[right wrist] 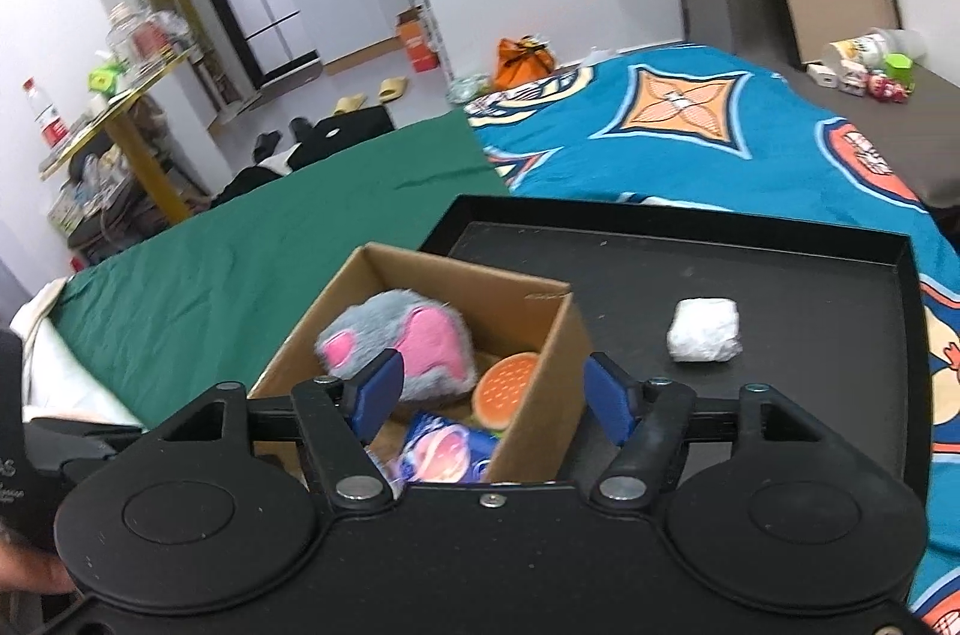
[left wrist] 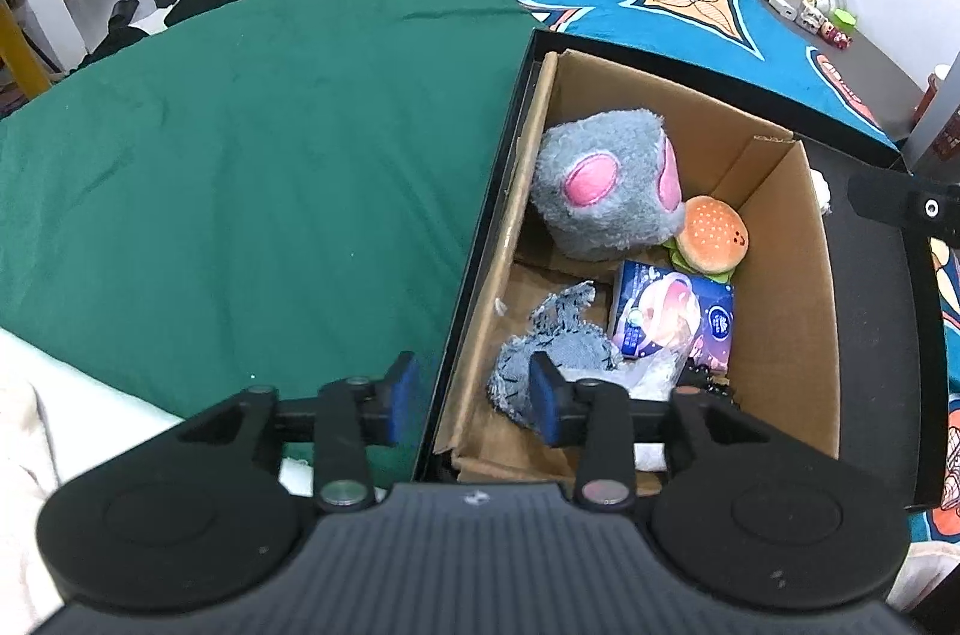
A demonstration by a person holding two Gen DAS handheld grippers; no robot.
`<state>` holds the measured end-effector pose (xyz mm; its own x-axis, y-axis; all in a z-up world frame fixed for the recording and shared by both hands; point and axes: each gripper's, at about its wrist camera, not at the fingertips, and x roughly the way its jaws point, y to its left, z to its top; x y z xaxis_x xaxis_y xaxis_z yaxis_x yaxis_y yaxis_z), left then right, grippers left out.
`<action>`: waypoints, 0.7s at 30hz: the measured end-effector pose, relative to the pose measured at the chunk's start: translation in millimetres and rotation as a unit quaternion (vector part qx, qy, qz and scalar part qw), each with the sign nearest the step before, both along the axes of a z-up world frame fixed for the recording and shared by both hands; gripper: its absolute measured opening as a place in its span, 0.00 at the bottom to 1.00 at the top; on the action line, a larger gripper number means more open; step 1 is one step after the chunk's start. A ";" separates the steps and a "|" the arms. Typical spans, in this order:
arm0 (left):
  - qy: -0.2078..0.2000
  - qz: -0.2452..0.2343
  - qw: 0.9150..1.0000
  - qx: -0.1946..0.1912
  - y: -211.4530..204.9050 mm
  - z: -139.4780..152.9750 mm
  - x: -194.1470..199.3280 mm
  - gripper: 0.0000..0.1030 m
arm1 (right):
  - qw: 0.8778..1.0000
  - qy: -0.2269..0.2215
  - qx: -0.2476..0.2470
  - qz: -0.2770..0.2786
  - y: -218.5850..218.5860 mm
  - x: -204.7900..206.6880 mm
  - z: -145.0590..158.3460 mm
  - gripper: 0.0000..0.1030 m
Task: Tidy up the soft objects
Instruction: 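Move the open right tool to the white cotton ball on the tray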
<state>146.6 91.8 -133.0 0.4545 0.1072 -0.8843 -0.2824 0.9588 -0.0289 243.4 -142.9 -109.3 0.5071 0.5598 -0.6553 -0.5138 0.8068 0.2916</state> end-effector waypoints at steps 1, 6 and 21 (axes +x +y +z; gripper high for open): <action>-0.001 0.001 1.000 0.001 -1.1 0.9 0.8 0.41 | 1.000 -0.001 0.001 -0.006 -2.3 2.3 -0.5 0.67; -0.002 -0.002 1.000 0.014 -9.2 4.4 7.2 0.50 | 0.999 -0.001 0.006 -0.037 -14.4 13.3 -5.2 0.70; -0.005 0.001 0.999 0.035 -19.3 6.6 22.8 0.52 | 0.997 0.006 0.024 -0.077 -41.9 34.3 -21.0 0.70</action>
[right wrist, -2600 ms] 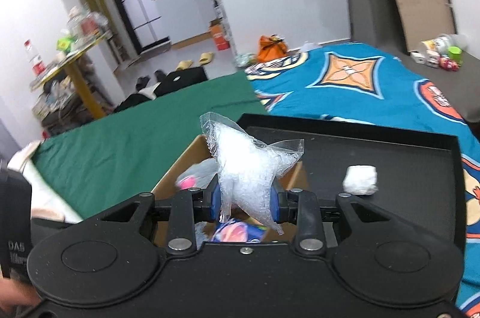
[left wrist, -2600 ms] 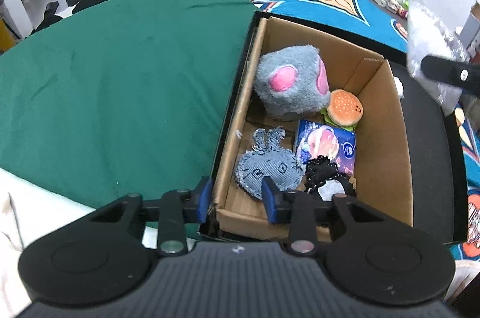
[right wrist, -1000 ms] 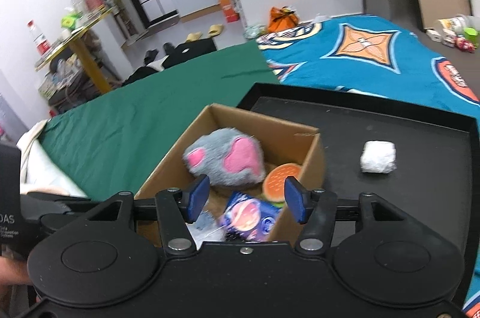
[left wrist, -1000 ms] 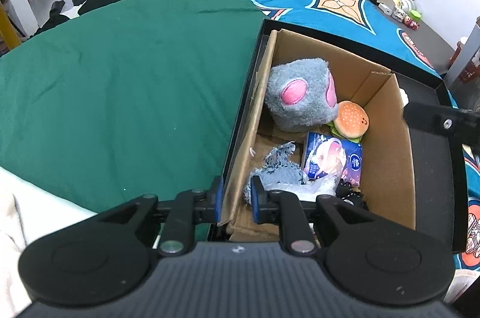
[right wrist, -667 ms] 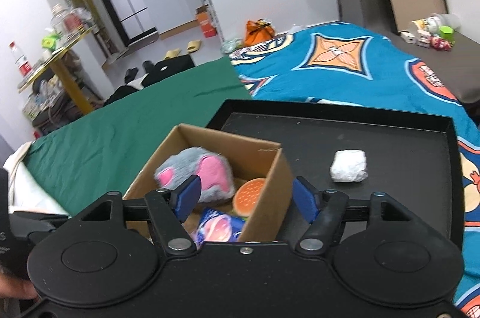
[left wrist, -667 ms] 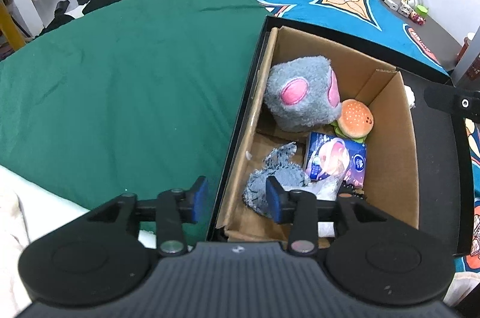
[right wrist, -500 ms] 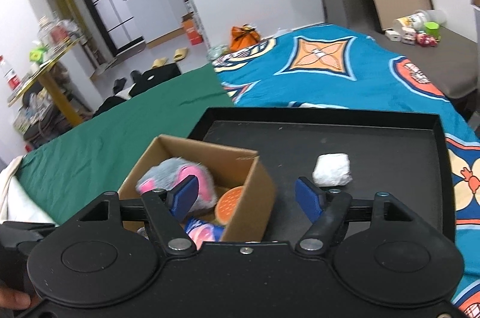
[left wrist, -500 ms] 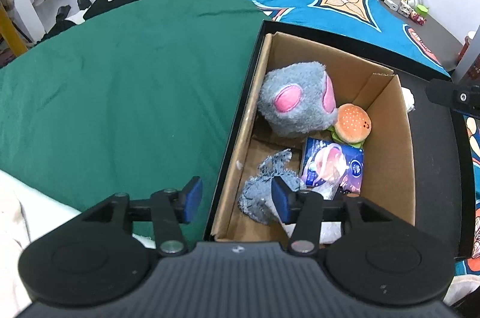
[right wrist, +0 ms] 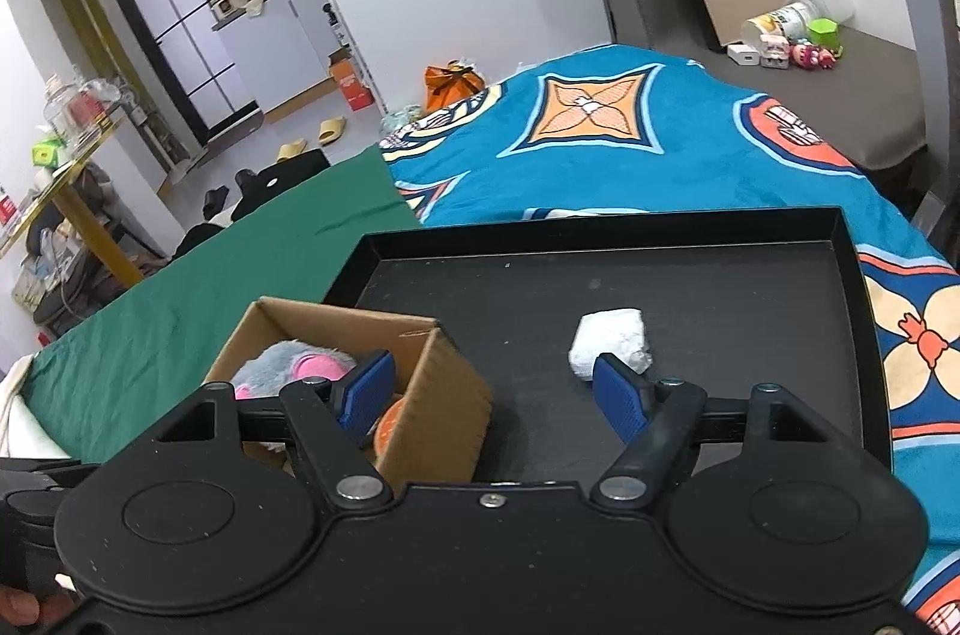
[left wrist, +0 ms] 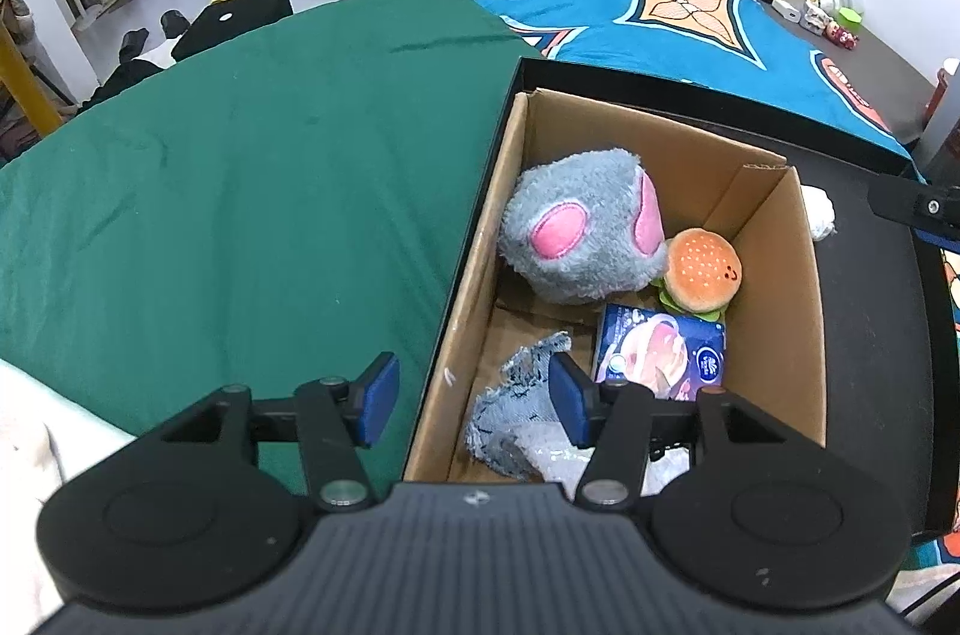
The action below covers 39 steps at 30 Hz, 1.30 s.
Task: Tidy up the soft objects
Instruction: 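Move the open right tool to the white cotton ball on the tray, then close the right tool on the white cotton ball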
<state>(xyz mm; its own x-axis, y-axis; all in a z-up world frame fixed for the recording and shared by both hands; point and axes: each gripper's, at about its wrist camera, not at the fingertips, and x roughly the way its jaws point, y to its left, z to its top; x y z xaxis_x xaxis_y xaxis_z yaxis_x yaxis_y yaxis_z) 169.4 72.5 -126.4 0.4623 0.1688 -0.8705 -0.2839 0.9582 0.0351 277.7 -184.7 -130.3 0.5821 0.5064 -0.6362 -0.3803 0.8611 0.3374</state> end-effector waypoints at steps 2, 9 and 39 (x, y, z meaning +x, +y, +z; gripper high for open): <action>0.001 0.002 1.000 0.002 0.5 -0.6 0.6 0.52 | 1.000 0.001 0.002 -0.006 -3.6 2.4 -3.1 0.70; 0.007 0.001 1.000 0.009 1.4 -5.7 3.6 0.52 | 1.000 0.004 -0.023 -0.018 -15.4 16.6 -22.3 0.70; 0.024 0.006 0.999 0.035 -13.6 -22.1 24.2 0.52 | 0.996 0.038 -0.086 -0.006 12.0 74.7 -77.3 0.44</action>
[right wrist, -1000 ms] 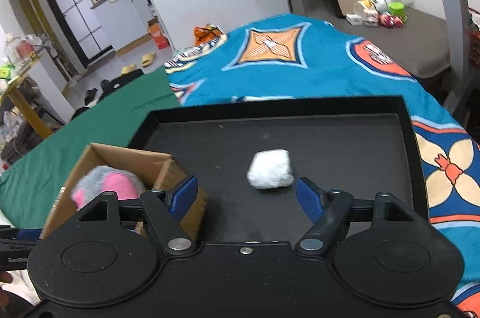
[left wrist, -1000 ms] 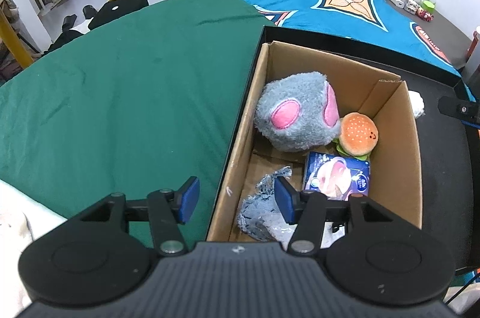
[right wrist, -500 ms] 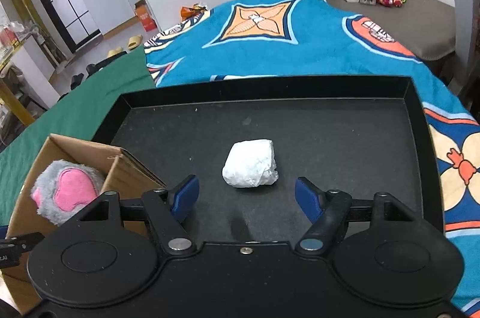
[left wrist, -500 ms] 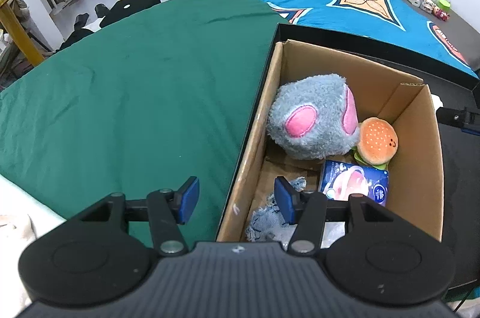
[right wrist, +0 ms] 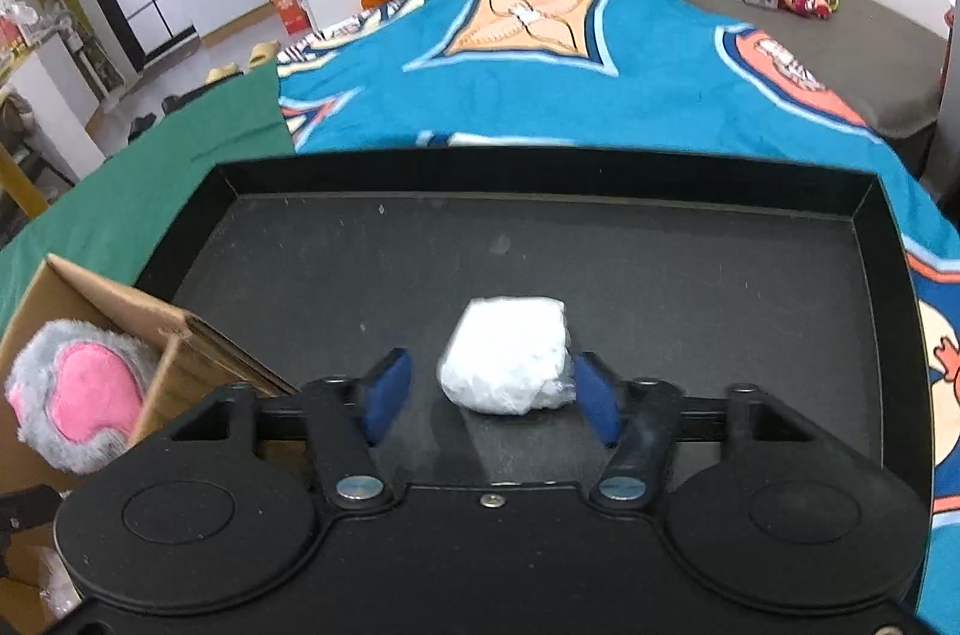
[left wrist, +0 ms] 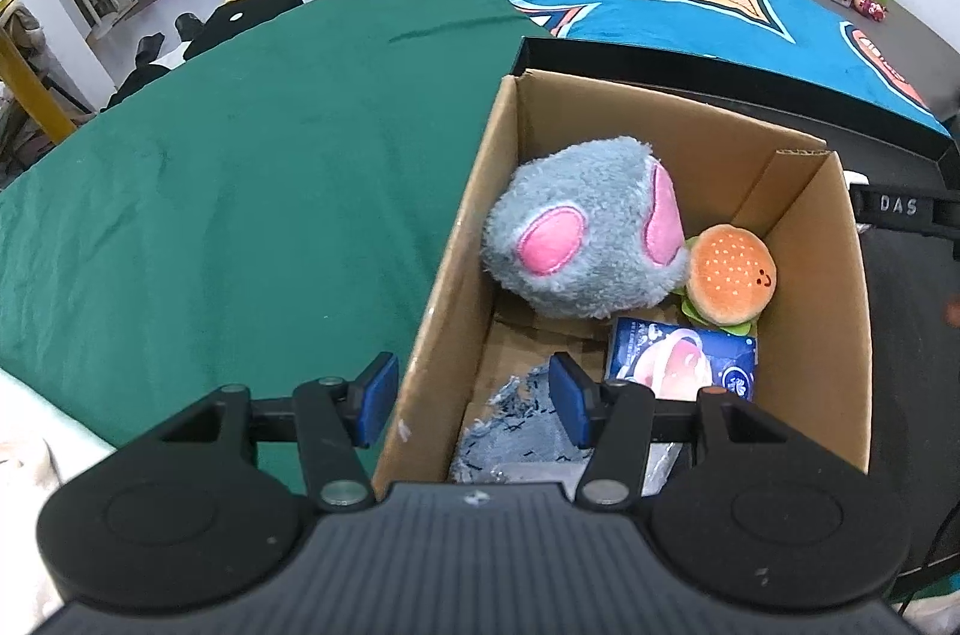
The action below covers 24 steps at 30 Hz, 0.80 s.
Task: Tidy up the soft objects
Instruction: 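Close the right tool on the white cotton ball, then carry the cotton ball over the box and release it inside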
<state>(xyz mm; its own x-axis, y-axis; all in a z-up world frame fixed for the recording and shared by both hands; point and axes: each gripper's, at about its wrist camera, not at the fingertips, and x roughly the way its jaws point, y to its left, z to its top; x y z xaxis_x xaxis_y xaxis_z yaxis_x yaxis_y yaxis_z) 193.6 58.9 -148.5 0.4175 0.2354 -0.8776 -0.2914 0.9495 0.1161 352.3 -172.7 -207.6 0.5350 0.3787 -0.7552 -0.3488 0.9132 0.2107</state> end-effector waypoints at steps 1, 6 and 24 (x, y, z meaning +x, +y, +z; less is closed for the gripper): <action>0.001 -0.001 1.000 0.001 -0.3 -0.2 0.7 0.52 | 1.000 0.004 -0.002 0.000 -0.5 0.1 -2.0 0.44; 0.005 -0.002 1.000 0.008 -2.9 -1.1 3.8 0.54 | 1.000 0.009 -0.014 0.004 -0.8 -1.1 -4.6 0.43; 0.010 -0.012 1.000 0.007 -11.8 4.9 1.2 0.60 | 1.000 0.003 0.025 -0.012 -19.0 -25.9 26.3 0.43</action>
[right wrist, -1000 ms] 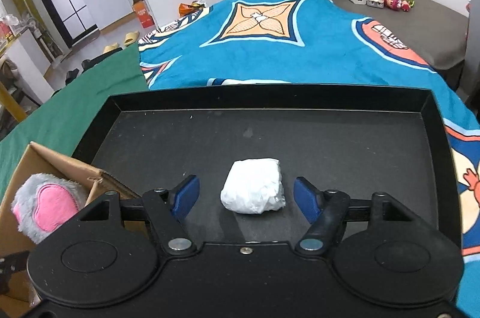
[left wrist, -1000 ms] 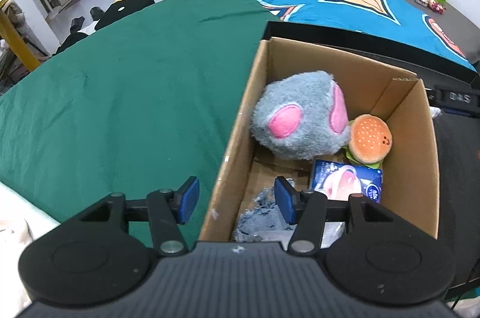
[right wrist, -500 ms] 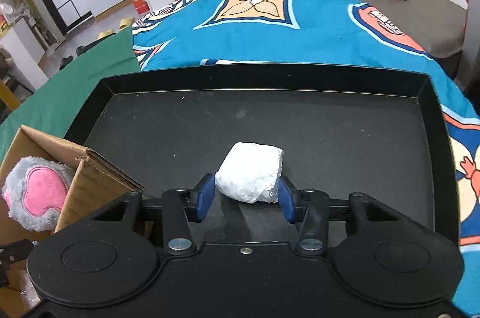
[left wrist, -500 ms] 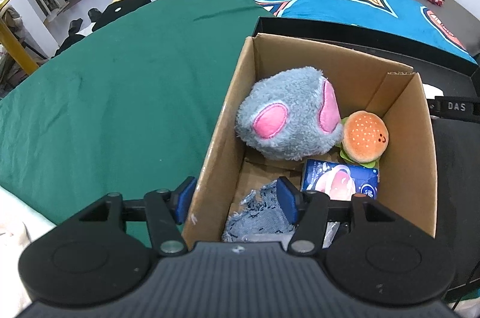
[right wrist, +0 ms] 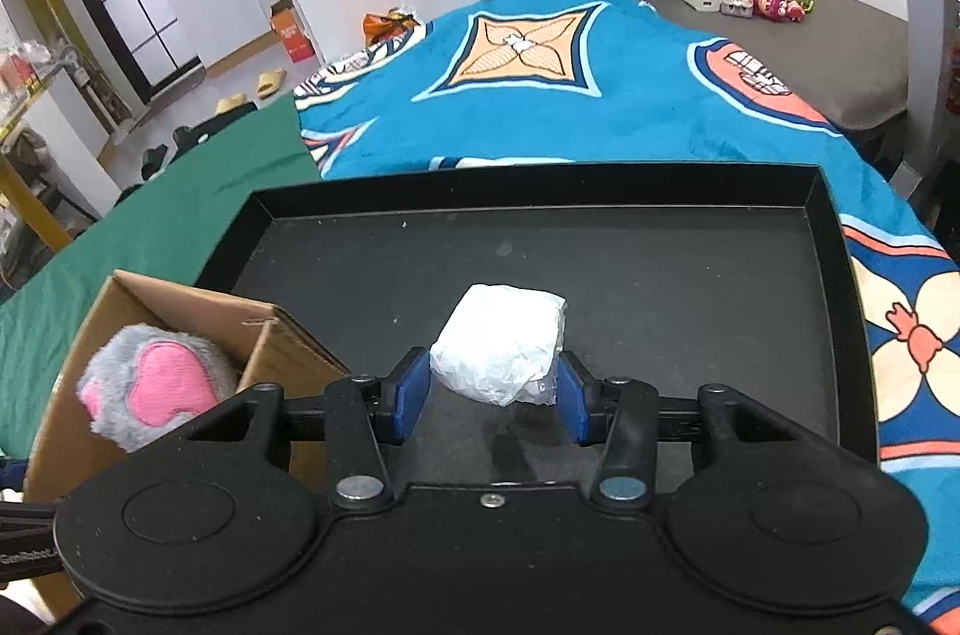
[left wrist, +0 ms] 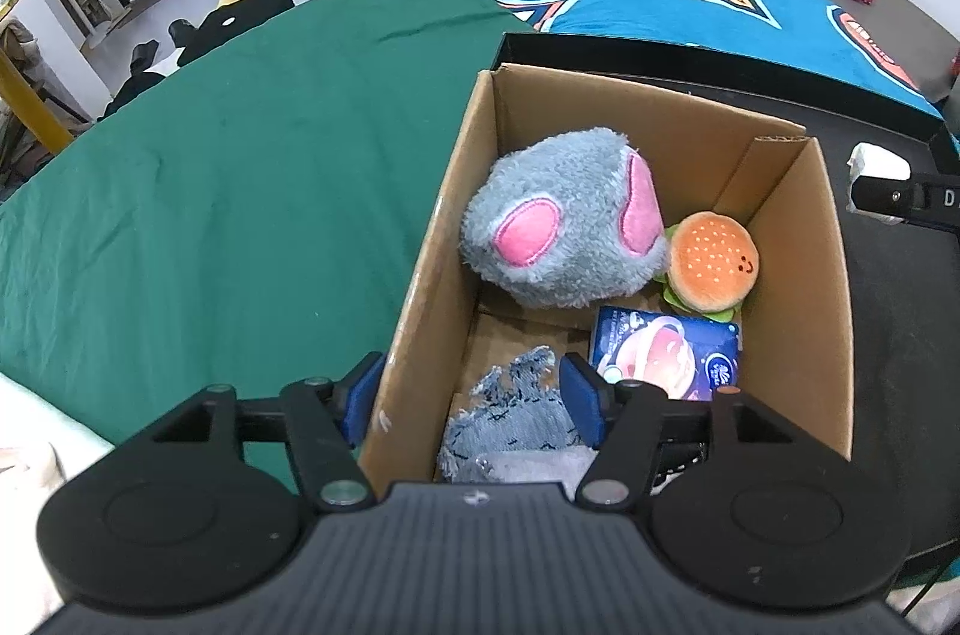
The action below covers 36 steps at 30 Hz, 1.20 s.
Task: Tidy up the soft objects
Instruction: 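Carry the cotton ball over the box and release it inside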
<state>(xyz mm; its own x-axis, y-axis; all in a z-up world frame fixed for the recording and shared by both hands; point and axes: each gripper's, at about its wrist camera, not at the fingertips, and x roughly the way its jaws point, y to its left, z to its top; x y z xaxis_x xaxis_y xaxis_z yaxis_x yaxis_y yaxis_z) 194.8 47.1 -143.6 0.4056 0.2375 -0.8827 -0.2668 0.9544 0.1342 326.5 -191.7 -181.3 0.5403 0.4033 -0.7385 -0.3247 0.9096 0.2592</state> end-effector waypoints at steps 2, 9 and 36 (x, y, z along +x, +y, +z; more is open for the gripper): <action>-0.002 -0.001 1.000 -0.001 -0.8 2.2 -1.7 0.60 | 1.000 -0.002 0.006 -0.003 -2.8 -3.1 4.9 0.43; -0.016 -0.005 1.000 -0.003 -2.0 11.7 -10.0 0.60 | 0.999 -0.023 0.027 -0.001 -8.0 -18.1 25.9 0.43; -0.035 -0.021 0.998 -0.053 17.4 17.9 -36.3 0.58 | 0.995 -0.052 0.076 0.029 13.8 -99.6 50.9 0.44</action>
